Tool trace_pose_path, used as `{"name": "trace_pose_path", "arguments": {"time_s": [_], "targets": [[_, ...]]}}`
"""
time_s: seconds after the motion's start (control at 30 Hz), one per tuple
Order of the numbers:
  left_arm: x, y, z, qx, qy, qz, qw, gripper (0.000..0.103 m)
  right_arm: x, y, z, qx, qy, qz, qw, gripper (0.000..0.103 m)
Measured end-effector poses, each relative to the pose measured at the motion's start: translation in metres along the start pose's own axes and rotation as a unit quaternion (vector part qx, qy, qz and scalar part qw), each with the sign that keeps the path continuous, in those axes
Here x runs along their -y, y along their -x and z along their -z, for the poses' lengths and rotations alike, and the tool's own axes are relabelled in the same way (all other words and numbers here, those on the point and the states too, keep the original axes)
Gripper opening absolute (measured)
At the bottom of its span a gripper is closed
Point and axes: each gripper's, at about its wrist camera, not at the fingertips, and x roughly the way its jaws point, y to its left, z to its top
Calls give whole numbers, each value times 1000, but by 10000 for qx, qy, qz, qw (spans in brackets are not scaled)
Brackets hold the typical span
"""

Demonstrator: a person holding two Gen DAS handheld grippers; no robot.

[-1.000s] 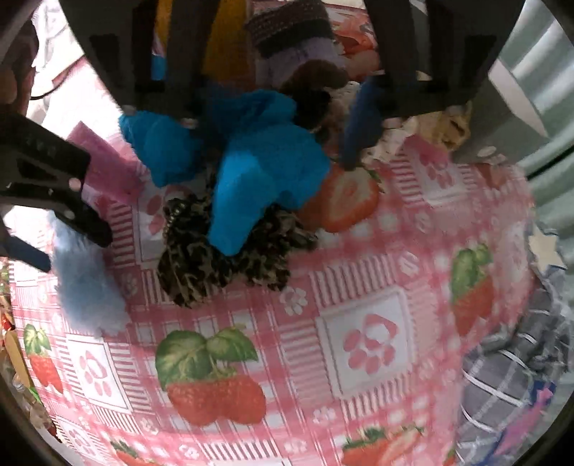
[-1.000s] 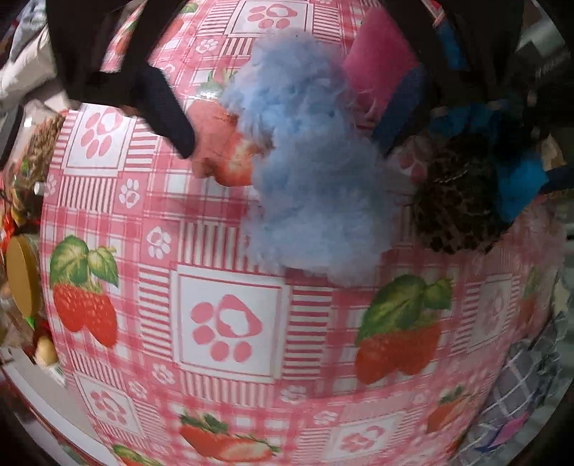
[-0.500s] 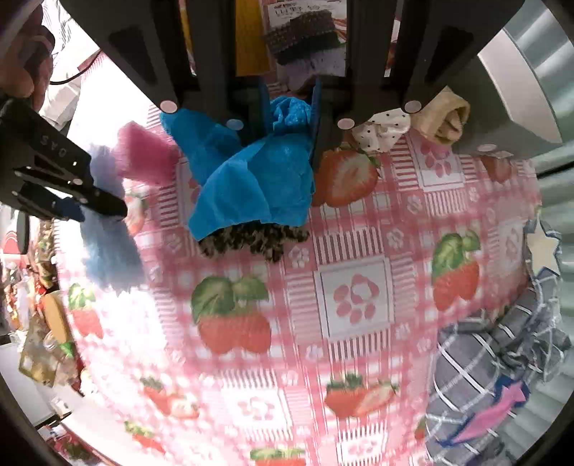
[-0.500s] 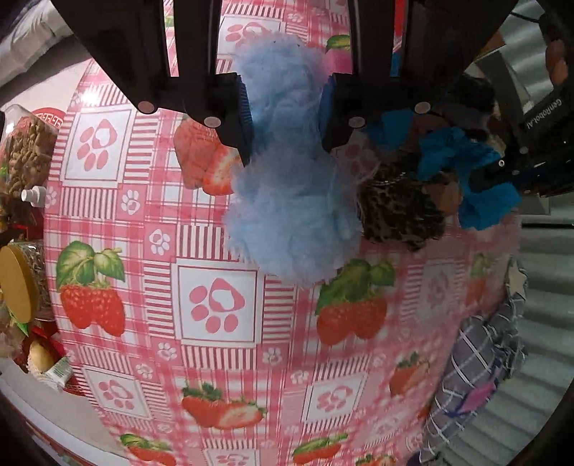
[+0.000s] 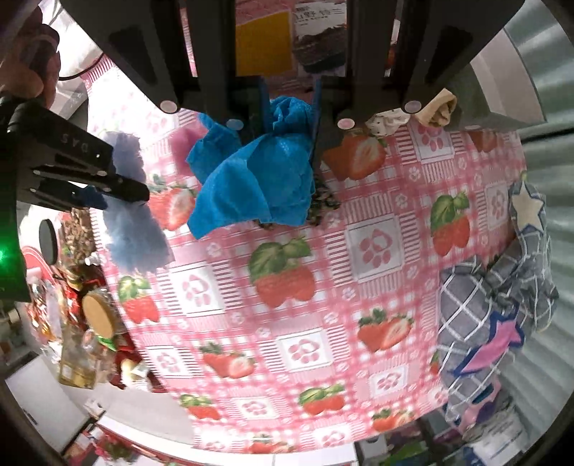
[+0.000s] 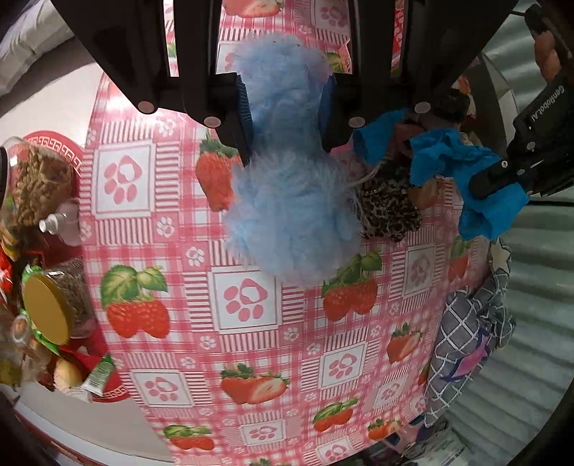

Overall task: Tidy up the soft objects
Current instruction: 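Lift and carry the blue cloth and fluffy plush over the white box with both grippers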

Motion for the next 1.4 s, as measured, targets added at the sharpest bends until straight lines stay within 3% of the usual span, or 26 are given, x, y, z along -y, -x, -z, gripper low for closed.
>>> {"name": "trace_pose_path", "arguments": {"time_s": [0.17,0.57,0.97,1.27,1.4], "targets": [[21,12,9,139,-193,94,9997,19,-11,-2,12,38,-219,27,9997,33],[85,36,52,452,-1112,349,9921,19,-7,15,81,114,-671,220,9974,33],[137,59,116,563,-2346,727,9677,20,12,35,141,189,-1204,509,9912,33],[138,60,179,409,-2998,851,9493,20,0,35,181,90,-1262,639,9899,33],[128,59,203,384,-3084,821,9469,20,-14,30,196,23,-1190,693,9905,33]]}}
